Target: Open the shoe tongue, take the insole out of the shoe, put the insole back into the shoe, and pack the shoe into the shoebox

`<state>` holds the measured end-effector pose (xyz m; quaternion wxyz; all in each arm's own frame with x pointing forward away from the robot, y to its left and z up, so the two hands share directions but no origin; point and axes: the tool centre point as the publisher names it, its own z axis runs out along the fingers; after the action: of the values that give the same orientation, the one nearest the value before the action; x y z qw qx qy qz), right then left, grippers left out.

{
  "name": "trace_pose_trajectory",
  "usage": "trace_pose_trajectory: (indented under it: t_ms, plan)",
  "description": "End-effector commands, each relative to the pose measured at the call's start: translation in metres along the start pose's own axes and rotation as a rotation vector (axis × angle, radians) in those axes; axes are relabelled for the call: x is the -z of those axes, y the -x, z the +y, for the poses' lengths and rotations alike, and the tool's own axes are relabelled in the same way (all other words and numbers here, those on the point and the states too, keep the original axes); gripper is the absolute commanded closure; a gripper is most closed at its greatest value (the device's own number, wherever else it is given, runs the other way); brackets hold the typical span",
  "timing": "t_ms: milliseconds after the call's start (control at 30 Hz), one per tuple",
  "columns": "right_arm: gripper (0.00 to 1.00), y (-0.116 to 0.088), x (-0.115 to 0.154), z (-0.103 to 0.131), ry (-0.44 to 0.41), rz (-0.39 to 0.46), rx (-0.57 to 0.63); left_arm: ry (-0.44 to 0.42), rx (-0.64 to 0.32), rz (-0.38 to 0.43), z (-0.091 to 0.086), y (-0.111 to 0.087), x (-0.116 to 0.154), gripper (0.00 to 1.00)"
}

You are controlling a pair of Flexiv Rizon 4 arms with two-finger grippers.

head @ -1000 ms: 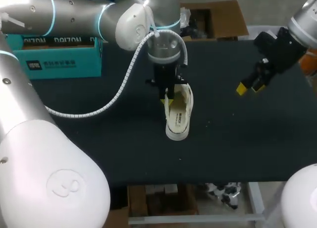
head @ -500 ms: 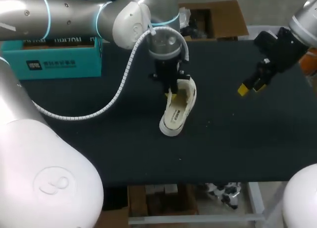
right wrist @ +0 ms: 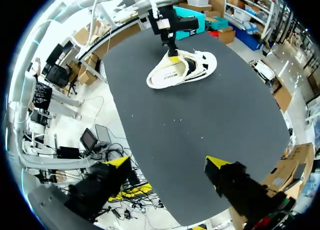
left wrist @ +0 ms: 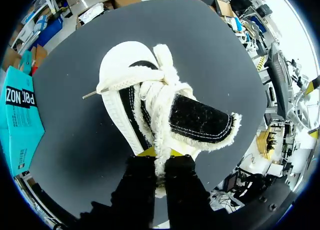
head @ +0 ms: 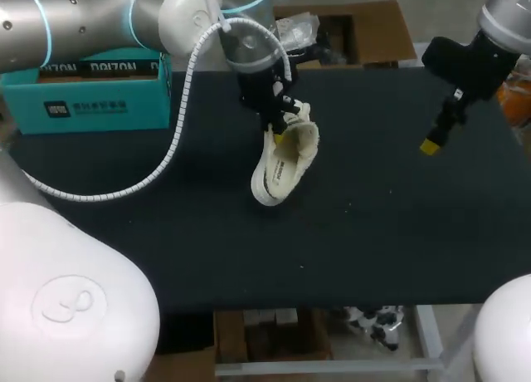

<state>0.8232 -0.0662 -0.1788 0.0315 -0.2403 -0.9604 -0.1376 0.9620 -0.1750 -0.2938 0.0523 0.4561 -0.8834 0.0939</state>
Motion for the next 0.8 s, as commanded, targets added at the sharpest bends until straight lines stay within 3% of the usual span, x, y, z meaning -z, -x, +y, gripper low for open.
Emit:
trace_pose_trajectory:
  t_ms: [33, 167, 533, 800]
  plan:
    - [0.00, -0.001, 0.011, -0.001, -0.110, -0.102, 0.387, -0.032, -0.075, -0.013, 0.015, 0.005, 0.044, 1.00]
    - [0.00, 0.003, 0.016, -0.004, -0.157, -0.123, 0.493, -0.028, -0.174, -0.048, 0.019, 0.004, 0.070, 1.00]
    - [0.00, 0.015, 0.021, -0.009, -0.195, -0.113, 0.698, -0.027, -0.243, -0.126, 0.019, 0.017, 0.126, 1.00]
    - [0.00, 0.015, 0.021, -0.009, -0.204, -0.106, 0.710, -0.071, -0.354, -0.193, 0.017, 0.057, 0.175, 1.00]
